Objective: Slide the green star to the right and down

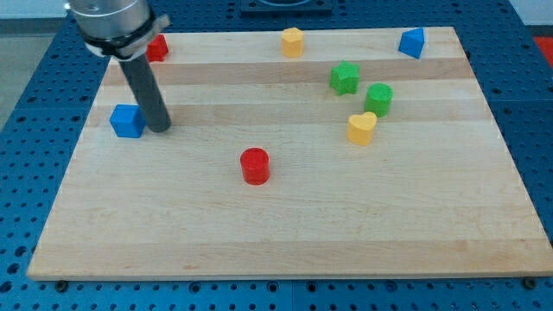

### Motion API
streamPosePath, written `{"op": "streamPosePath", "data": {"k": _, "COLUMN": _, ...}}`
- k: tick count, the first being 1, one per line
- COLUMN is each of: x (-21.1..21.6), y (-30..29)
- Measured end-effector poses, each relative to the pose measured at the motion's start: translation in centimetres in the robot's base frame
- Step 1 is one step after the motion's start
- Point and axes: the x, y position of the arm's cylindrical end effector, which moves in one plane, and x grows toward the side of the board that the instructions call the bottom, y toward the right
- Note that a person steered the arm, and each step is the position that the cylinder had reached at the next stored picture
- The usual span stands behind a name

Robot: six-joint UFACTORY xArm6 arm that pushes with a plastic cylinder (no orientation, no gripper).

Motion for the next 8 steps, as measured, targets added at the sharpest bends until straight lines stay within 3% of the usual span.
{"op": "streamPosePath", "data": {"k": 2, "x": -0.9, "y": 9.5}}
{"op": "streamPosePath", "data": {"k": 3, "x": -3.3, "y": 12.3}}
{"op": "streamPosePath", "data": {"k": 5, "x": -8.9, "y": 13.9}}
{"op": "streamPosePath", "data": {"k": 8, "x": -9.3, "y": 22.1}}
